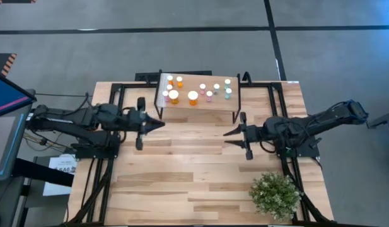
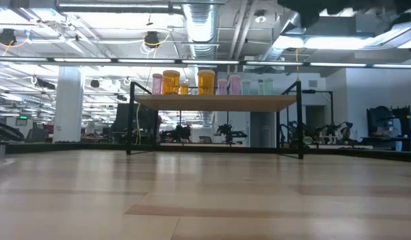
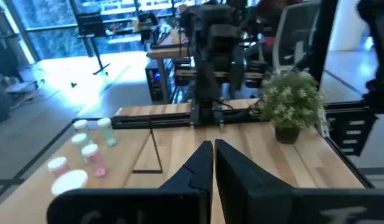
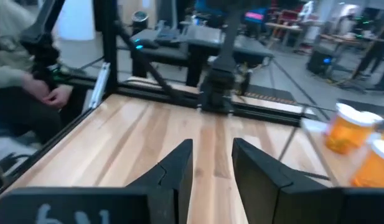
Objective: Pick and place medicine bottles onto shelf by color
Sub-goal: Return to Home Position
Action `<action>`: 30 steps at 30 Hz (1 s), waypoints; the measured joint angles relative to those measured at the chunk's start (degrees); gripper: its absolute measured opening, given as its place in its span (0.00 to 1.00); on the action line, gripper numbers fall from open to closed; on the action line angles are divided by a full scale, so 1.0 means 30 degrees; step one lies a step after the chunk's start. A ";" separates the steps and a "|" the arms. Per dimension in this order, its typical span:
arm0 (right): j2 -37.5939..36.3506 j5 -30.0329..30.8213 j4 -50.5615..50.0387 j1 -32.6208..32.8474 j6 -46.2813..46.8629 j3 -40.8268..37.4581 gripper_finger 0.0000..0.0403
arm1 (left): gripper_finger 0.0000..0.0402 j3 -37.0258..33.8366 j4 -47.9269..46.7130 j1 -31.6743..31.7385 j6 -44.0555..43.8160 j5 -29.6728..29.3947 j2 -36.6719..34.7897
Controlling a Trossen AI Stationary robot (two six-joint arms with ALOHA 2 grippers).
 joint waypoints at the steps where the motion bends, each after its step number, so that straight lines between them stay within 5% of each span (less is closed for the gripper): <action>1: -0.0302 -0.0004 0.0210 -0.0257 0.0163 -0.0355 0.33 | 0.01 -0.0559 0.0324 -0.0142 0.0008 0.0008 -0.0429; 16: -0.4056 -0.2029 0.2855 -0.2467 0.0806 -0.5191 0.21 | 0.00 -0.9956 0.5616 -0.0684 -0.1368 0.0158 -0.7790; 30: -0.7818 -0.2044 0.6262 -0.4006 0.1390 -0.9347 0.02 | 0.00 -1.3845 0.5031 -0.0684 -0.0796 0.1084 -1.5145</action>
